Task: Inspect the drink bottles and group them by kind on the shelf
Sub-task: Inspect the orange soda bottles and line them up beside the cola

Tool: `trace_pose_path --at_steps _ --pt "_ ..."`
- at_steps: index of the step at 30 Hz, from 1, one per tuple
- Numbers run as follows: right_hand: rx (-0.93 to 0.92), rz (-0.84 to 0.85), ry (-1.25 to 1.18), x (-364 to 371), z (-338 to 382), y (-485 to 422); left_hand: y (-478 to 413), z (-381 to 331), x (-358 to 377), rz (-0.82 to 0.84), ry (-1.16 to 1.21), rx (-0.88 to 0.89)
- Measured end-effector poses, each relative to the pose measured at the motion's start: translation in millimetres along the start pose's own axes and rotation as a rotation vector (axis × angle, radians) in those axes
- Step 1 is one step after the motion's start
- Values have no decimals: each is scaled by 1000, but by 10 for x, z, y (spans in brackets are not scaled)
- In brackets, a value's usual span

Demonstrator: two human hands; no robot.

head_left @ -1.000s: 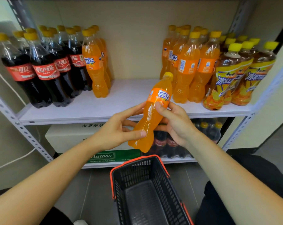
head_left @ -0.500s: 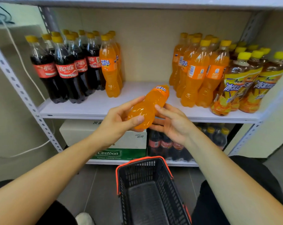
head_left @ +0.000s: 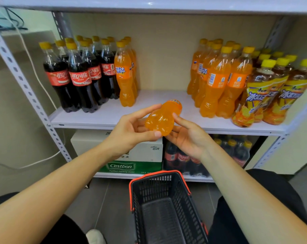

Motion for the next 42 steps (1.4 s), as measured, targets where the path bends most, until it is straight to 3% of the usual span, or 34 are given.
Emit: trace_pose_path --at_steps 6,13,19,24,30,33,37,40,42 --pt "17 22 9 -31 10 13 -14 13 -29 35 -26 -21" --pt "-70 -42 261 -48 30 31 -43 106 -57 31 -6 -142" --pt "-189 -136 442 3 19 6 -89 218 -105 -75 -155 -295" --pt "-293 -182 601 9 -20 -91 -137 324 -98 -51 -356 -288" --pt "-307 -151 775 50 74 -234 -218 463 -346 -205 -360 -256" --pt "-329 -343 950 -114 142 -249 -298 499 -526 -298 -357 -224" --pt "-454 -760 1037 -475 275 -168 -409 542 -828 -465 -382 -209" --pt "-387 -1032 1104 -746 429 -178 -476 600 -998 -574 -400 -171" --pt "-313 -1106 1091 -904 516 -211 -507 645 -1089 -636 -441 -158"
Point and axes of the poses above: each hand's wrist, its own y-axis away from the middle knuckle, its own x-axis out of the palm, z = x × y, the point moved 3 cm from there along -y, towards the middle knuckle, and after that the axes turned 11 degrees about z, right-handed, at the moved point
